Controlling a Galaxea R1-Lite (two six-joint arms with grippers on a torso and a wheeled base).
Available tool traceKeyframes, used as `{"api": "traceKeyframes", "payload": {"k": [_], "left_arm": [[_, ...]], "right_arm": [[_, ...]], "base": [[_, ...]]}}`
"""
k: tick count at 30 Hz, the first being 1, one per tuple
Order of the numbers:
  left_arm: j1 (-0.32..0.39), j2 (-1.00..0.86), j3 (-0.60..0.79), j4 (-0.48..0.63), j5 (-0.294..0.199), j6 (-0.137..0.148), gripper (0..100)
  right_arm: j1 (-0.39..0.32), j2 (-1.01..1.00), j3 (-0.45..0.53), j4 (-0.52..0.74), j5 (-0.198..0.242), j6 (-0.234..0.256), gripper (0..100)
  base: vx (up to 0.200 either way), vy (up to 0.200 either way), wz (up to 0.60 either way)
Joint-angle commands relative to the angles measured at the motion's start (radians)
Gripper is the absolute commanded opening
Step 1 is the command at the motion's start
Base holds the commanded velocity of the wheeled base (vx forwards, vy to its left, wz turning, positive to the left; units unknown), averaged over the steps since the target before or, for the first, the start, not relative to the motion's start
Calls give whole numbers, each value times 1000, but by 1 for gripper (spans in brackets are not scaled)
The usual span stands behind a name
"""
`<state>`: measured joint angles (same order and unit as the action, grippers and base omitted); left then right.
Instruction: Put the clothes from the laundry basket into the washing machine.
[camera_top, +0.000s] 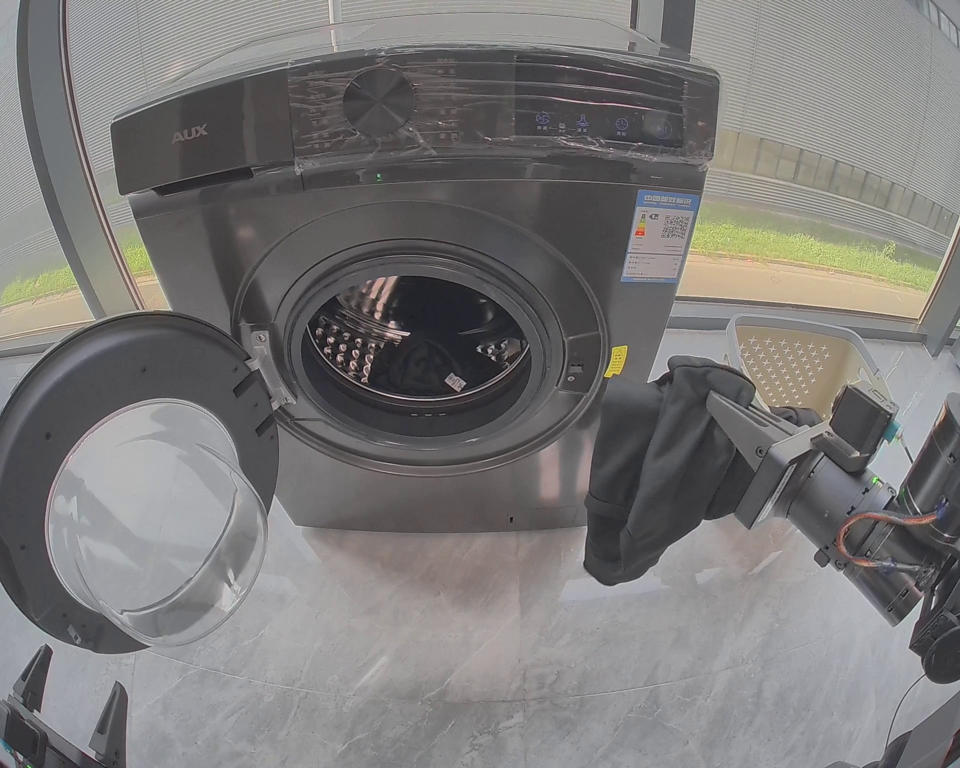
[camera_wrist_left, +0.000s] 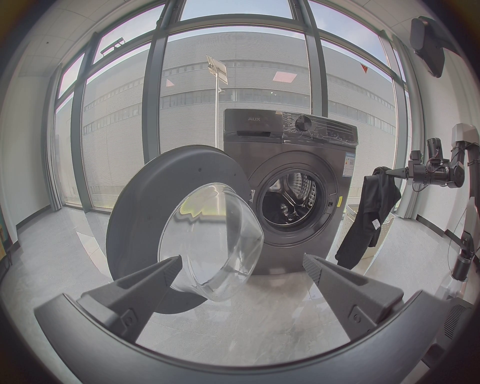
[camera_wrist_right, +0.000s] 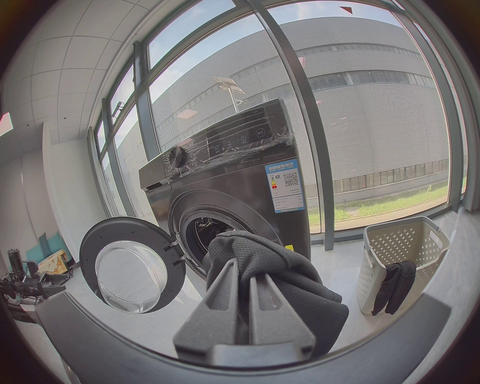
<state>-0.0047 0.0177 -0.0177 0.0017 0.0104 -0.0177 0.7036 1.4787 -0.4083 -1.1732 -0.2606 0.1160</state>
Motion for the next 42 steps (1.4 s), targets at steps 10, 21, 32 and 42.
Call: {"api": "traceKeyframes", "payload": {"k": [10, 21, 32, 42], "left_arm": [[0, -18, 15, 0, 0, -2, 100], [0, -18, 15, 0, 0, -2, 100], [2, -18, 16, -3, 3, 12, 100], [3, -18, 18, -3, 0, 42, 100]], "right_arm": [[0, 2, 5, 0, 0, 2, 0], [2, 3, 8, 1, 1, 14, 0], [16, 26, -4, 4, 17, 11, 0], [83, 61, -40, -2, 43, 14, 0]], "base": [[-120, 0, 0], [0, 109, 0], [0, 109, 0], [0, 0, 0]]}}
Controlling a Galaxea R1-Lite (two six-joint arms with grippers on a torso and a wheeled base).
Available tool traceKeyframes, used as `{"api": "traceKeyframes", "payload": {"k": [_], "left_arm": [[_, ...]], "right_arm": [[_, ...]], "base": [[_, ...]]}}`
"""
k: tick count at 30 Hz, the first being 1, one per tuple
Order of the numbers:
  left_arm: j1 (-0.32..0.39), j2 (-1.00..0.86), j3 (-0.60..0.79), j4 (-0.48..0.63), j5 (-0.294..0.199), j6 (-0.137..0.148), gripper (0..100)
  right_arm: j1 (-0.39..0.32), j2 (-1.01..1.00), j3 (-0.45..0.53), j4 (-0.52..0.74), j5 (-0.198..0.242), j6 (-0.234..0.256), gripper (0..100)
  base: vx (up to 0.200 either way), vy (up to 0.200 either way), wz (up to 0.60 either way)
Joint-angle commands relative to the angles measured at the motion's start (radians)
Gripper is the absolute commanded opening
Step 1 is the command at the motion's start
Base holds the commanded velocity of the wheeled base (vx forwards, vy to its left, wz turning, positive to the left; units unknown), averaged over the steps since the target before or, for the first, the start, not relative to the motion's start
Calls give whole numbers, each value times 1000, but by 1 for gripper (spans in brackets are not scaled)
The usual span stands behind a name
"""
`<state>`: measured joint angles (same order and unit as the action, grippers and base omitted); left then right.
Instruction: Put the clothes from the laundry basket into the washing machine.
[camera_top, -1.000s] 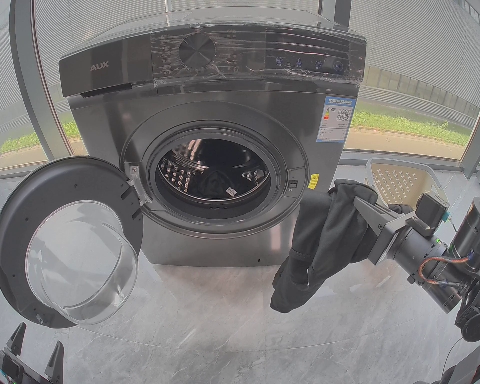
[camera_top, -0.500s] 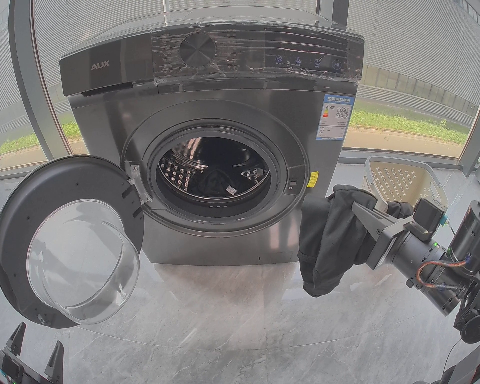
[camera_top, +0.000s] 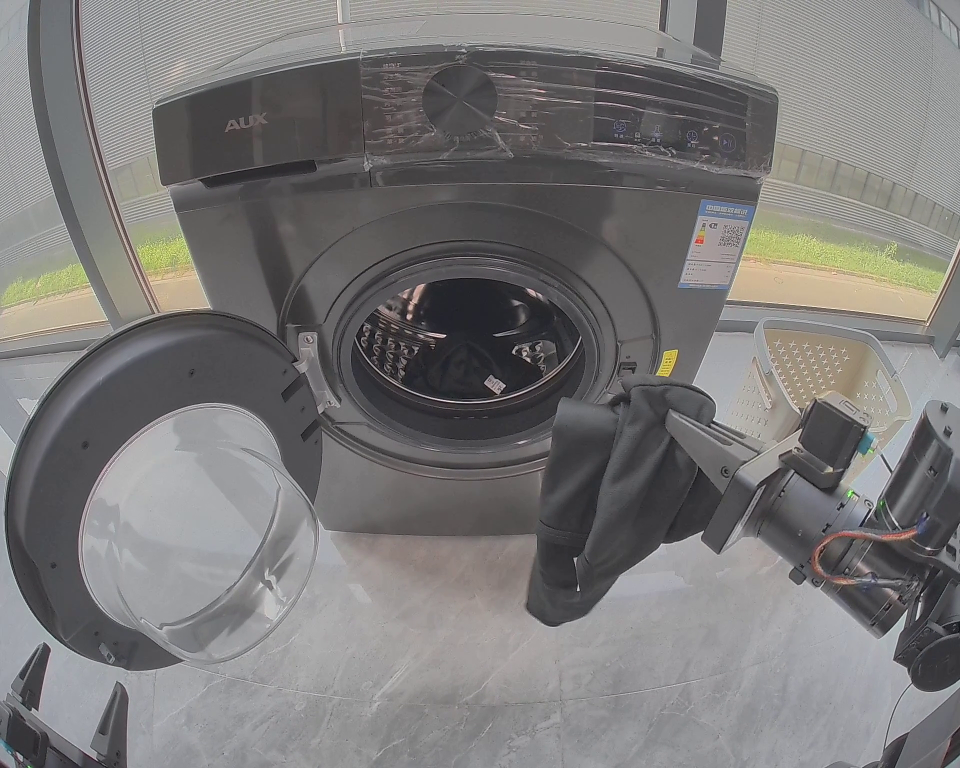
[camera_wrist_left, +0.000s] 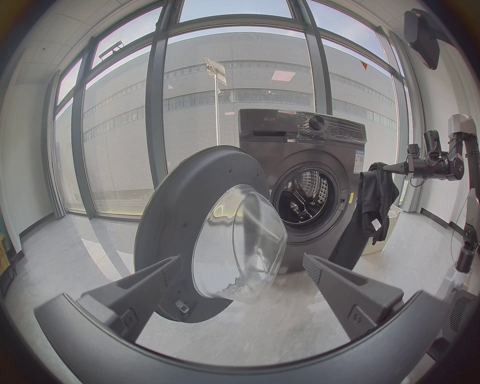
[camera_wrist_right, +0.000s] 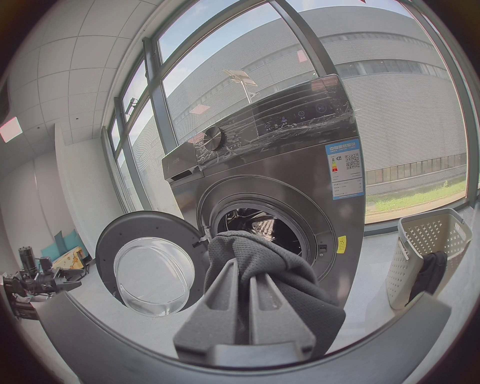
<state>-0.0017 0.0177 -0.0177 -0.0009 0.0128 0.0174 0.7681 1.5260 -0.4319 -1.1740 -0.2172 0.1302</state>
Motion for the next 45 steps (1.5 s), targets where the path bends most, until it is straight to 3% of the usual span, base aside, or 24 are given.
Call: {"api": "traceKeyframes", "payload": {"k": [1, 5, 8, 11, 13, 15, 17, 19, 20, 21, 22, 24, 28, 30, 32, 35, 36, 37, 39, 40, 41, 42, 45], "left_arm": [[0, -18, 18, 1, -4, 7, 100], [2, -18, 16, 1, -7, 13, 100], [0, -18, 18, -4, -51, 24, 100], [0, -18, 18, -5, -53, 27, 100], [2, -18, -5, -37, -57, 4, 100], [3, -10, -120, -90, -71, -24, 100], [-4, 47, -189, -70, -114, -25, 100], [-11, 114, -182, -37, -200, -14, 100], [-8, 169, -165, -33, -297, -13, 100], [-8, 189, -159, -33, -324, -11, 100], [-4, 240, -153, -37, -390, -8, 100], [-4, 311, -156, -44, -476, 7, 100], [-8, 458, -189, -68, -588, 73, 100], [-9, 542, -211, -100, -608, 79, 100], [-23, 656, -220, -166, -609, 81, 100], [-26, 673, -220, -179, -609, 81, 100], [-113, 866, -209, -338, -597, 76, 100], [-141, 907, -208, -373, -591, 73, 100], [-187, 981, -208, -429, -559, 70, 100], [-231, 1044, -212, -469, -517, 65, 100], [-238, 1050, -214, -473, -513, 65, 100], [-310, 1128, -220, -538, -456, 61, 100], [-396, 1266, -232, -653, -392, 35, 100]], "right_arm": [[25, 20, -24, -1, -1, 2, 0], [30, 39, -42, -1, -1, 9, 0], [42, 76, -77, -7, -1, 17, 0], [50, 109, -105, -18, -2, 35, 0], [57, 132, -122, -41, -4, 40, 0], [63, 146, -133, -61, -4, 39, 0], [66, 155, -146, -67, -4, 39, 0], [79, 169, -165, -68, -2, 39, 0], [89, 180, -172, -70, 9, 45, 0], [91, 183, -174, -70, 13, 46, 0], [89, 189, -177, -72, 48, 71, 0], [88, 195, -179, -72, 104, 114, 0], [96, 189, -192, -67, 137, 131, 0], [92, 192, -203, -67, 136, 132, 0], [83, 198, -212, -70, 128, 132, 0], [83, 198, -214, -70, 127, 132, 0], [80, 221, -240, -61, 121, 132, 0], [80, 229, -248, -61, 116, 132, 0], [80, 240, -266, -58, 105, 132, 0], [82, 244, -280, -55, 91, 132, 0], [82, 244, -280, -53, 90, 132, 0], [86, 246, -289, -52, 84, 132, 0], [92, 250, -291, -52, 84, 131, 0]], "base": [[0, 0, 0], [0, 0, 0], [0, 0, 0], [0, 0, 0], [0, 0, 0], [0, 0, 0], [0, 0, 0], [0, 0, 0], [0, 0, 0], [0, 0, 0], [0, 0, 0], [0, 0, 0], [0, 0, 0], [0, 0, 0], [0, 0, 0], [0, 0, 0], [0, 0, 0], [0, 0, 0], [0, 0, 0], [0, 0, 0], [0, 0, 0], [0, 0, 0], [0, 0, 0]]}}
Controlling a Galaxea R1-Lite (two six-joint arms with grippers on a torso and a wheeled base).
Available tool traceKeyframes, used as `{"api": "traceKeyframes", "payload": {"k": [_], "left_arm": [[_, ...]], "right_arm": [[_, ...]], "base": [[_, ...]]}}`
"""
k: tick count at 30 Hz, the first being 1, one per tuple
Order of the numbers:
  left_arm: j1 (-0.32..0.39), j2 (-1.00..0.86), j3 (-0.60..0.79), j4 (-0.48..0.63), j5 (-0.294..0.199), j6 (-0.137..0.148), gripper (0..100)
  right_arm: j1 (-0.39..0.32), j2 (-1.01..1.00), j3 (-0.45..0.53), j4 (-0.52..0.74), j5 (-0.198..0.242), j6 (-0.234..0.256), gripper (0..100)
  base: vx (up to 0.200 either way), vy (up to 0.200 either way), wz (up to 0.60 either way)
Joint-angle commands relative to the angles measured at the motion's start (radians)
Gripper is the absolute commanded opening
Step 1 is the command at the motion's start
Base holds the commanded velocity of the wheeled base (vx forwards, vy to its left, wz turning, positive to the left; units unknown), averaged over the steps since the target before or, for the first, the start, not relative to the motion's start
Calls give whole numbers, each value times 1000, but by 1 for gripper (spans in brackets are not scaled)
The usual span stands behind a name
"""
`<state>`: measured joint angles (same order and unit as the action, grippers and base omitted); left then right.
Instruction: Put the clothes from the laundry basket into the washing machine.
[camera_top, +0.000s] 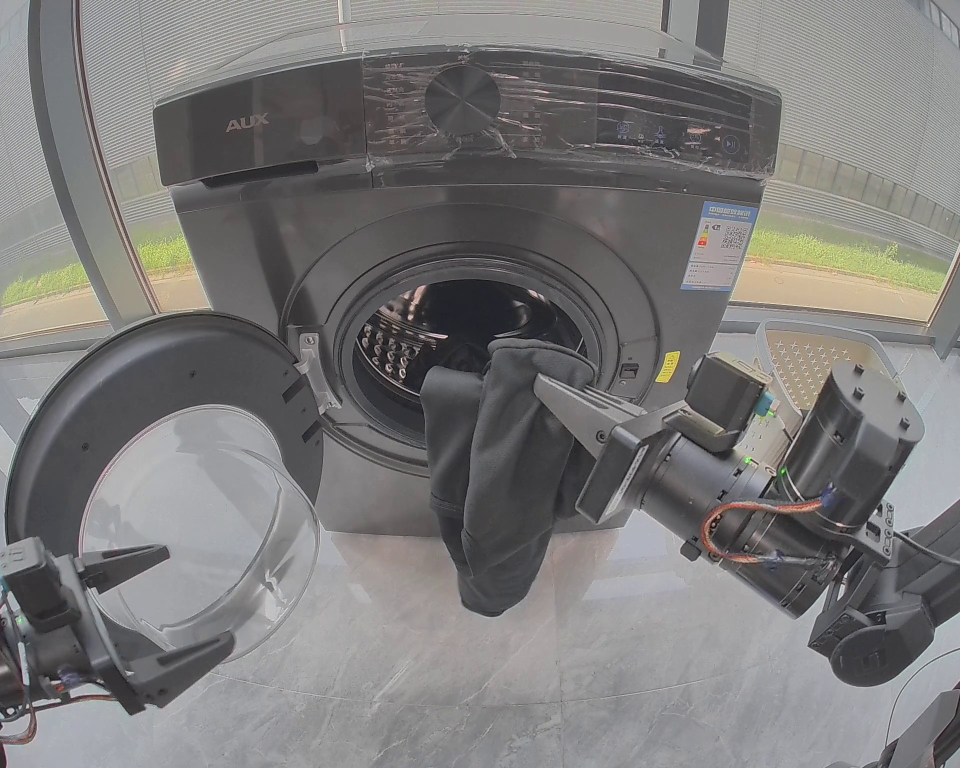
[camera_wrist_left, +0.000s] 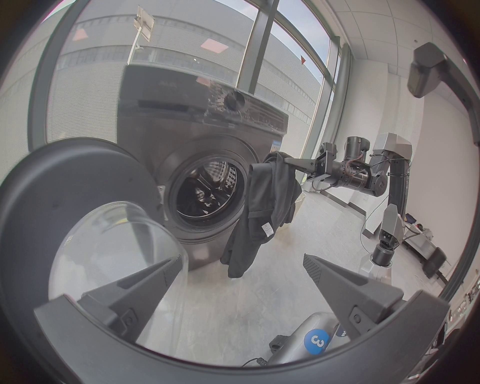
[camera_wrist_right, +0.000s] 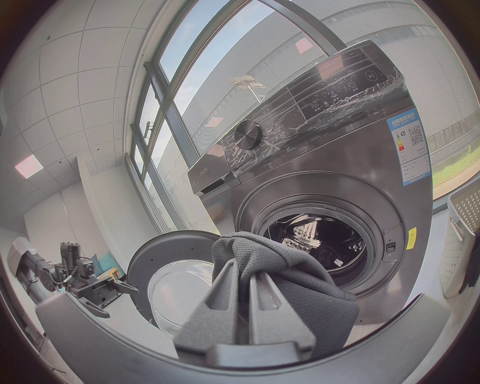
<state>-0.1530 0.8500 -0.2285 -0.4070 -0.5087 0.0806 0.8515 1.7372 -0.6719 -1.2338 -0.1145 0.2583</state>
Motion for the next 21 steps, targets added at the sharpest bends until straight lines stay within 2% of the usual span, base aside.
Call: {"api": "traceKeyframes", "payload": {"k": [1, 4, 6, 10, 21], "left_arm": [[-244, 434, -22, -246, 130, -28, 100], [-267, 577, -38, -352, 138, -32, 100], [-275, 635, -43, -398, 130, -21, 100], [-319, 716, -51, -483, 127, -21, 100], [-408, 870, -166, -558, 124, -28, 100]], "right_arm": [[9, 39, -51, 8, -19, 2, 0], [9, 42, -51, 5, -21, 4, 0], [3, 42, -52, 7, -21, 4, 0], [-3, 44, -54, 7, -22, 2, 0], [-5, 74, -63, 5, -25, 1, 0]], "base": [[0, 0, 0], [0, 0, 0], [0, 0, 0], [0, 0, 0], [0, 0, 0]]}}
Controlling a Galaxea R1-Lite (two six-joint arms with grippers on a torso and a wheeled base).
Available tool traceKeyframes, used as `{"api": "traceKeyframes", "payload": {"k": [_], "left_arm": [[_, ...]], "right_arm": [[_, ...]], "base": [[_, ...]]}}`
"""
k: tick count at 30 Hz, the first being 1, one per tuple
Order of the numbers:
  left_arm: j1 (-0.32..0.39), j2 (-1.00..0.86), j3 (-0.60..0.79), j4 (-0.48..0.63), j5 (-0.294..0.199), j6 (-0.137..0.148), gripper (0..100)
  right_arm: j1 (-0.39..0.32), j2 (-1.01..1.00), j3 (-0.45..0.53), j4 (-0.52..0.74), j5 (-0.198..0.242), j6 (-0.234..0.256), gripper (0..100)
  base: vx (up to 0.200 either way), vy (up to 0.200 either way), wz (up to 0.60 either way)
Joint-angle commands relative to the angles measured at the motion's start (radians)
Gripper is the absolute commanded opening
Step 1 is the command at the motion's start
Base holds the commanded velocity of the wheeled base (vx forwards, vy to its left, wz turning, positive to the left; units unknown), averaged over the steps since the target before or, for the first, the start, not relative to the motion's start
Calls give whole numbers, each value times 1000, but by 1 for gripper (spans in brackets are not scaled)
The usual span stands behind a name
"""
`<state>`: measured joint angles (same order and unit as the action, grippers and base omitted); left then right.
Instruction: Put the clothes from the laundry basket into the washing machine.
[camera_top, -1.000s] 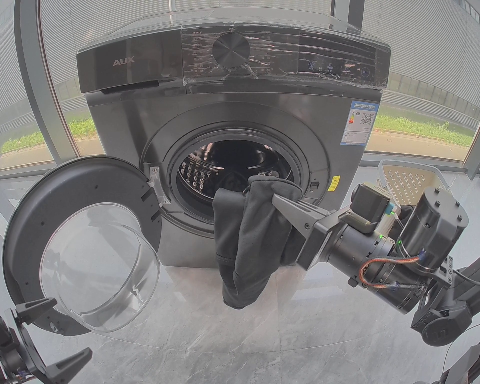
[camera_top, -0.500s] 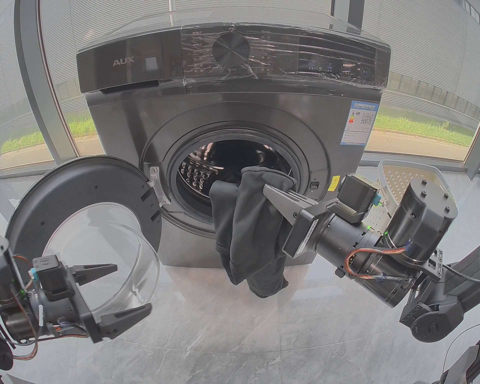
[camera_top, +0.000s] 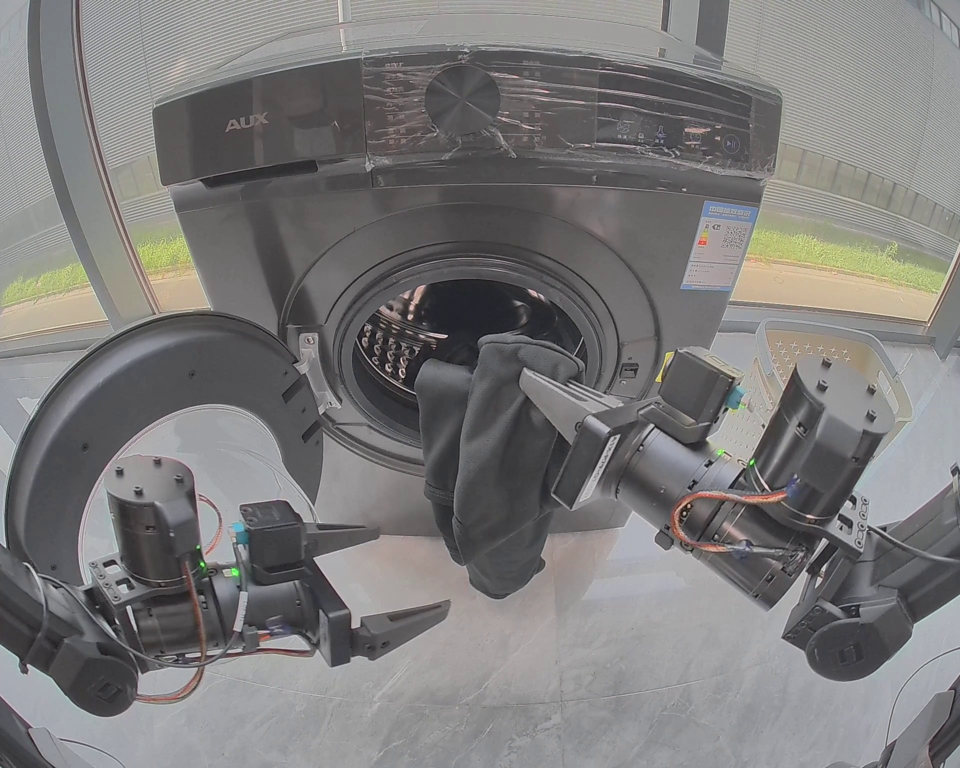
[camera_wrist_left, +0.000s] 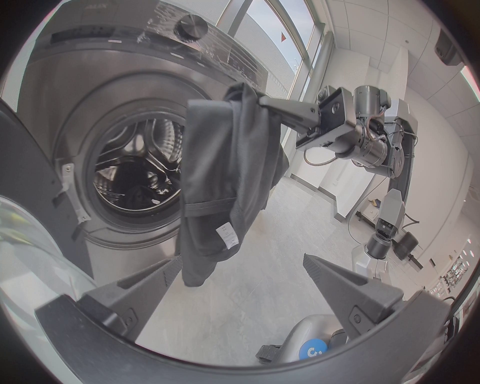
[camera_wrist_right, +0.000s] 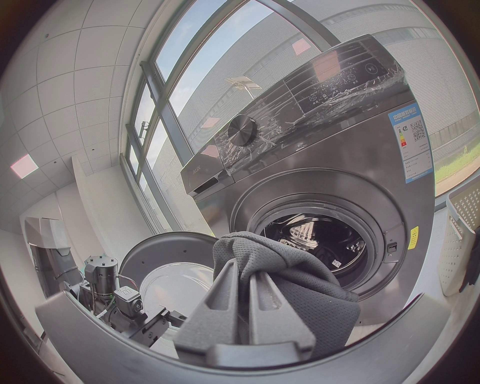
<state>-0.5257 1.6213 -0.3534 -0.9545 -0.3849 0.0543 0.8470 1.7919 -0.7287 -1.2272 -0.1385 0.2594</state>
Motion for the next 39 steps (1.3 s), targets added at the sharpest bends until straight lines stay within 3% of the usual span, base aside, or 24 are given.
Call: {"api": "traceKeyframes", "payload": {"k": [1, 10, 16, 18, 26, 30, 37, 38, 39], "left_arm": [[-42, 106, -50, -12, 0, -5, 100], [-60, 190, -133, -56, 11, -36, 100], [-109, 201, -168, -86, 15, -137, 100], [-122, 201, -177, -86, 15, -152, 100], [-114, 256, -237, -90, 23, -152, 100], [-114, 266, -246, -98, 52, -152, 100], [-122, 328, -279, -208, 115, -157, 100], [-122, 336, -279, -224, 126, -157, 0], [-122, 344, -280, -234, 132, -157, 0]], "right_arm": [[0, 21, -6, -1, -1, 0, 0], [-8, 29, -6, -1, -1, 0, 0], [-9, 34, -6, -3, -1, 0, 0], [-14, 40, -8, -3, -1, 0, 0], [-16, 40, -12, -3, -1, 0, 0], [-16, 40, -12, -3, -1, 0, 0], [-16, 40, -12, -3, -1, 0, 0], [-16, 40, -11, -3, -1, 0, 0], [-16, 40, -11, -3, -1, 0, 0]], "base": [[0, 0, 0], [0, 0, 0], [0, 0, 0], [0, 0, 0], [0, 0, 0], [0, 0, 0], [0, 0, 0], [0, 0, 0], [0, 0, 0]]}}
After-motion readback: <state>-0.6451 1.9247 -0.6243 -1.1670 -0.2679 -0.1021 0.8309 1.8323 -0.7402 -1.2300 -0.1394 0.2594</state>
